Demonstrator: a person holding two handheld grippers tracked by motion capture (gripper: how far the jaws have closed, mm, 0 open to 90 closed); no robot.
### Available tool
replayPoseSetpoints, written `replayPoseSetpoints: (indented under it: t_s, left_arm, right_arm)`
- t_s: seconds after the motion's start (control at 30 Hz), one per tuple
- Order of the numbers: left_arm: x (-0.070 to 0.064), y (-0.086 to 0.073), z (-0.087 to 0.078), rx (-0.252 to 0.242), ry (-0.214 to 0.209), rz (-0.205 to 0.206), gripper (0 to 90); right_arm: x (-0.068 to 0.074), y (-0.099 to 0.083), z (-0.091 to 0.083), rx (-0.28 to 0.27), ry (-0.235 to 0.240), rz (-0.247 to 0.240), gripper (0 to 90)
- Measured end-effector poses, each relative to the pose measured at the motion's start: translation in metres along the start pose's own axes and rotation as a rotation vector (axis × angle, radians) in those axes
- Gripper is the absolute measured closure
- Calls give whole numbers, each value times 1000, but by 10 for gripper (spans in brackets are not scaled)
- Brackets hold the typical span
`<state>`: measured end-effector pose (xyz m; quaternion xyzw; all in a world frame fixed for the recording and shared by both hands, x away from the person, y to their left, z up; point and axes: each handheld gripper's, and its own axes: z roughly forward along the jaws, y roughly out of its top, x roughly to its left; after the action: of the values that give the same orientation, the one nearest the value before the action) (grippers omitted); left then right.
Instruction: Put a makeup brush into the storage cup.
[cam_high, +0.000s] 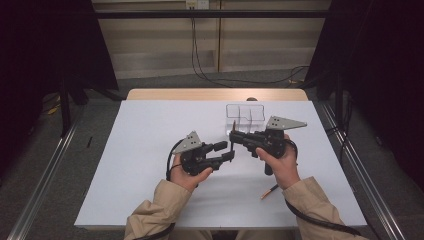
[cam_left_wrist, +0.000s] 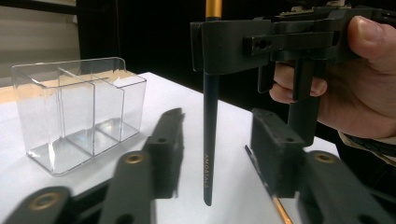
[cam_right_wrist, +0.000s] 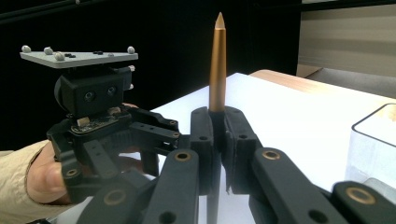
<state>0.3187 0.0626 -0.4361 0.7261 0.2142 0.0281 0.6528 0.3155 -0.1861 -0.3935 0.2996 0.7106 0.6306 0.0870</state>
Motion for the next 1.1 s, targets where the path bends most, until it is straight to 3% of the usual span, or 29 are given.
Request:
replayPoseSetpoints:
  t_s: [0.17,0.37,0.57,0.77,0.97,1.1]
  left_arm:
    - [3,-1,2,-24,-9,18,363]
    - [7,1,3,3,-22,-31,202]
    - [9,3,1,4,-10,-10,90]
    - [11,4,-6,-2,-28,13,32]
    - [13,6,-16,21,-41,91,0]
    - [14,7,-22,32,-43,105,0]
  right_arm:
    - [0,1,-1,-4,-2,-8,835]
    - [0,2,-2,-9,-4,-7,835]
    - [0,2,-3,-10,-5,-15,835]
    - [-2,2,-5,-15,-5,-12,835]
    - [-2,1,-6,-21,-5,-14,835]
    - [-2,0,-6,-20,-3,-15,835]
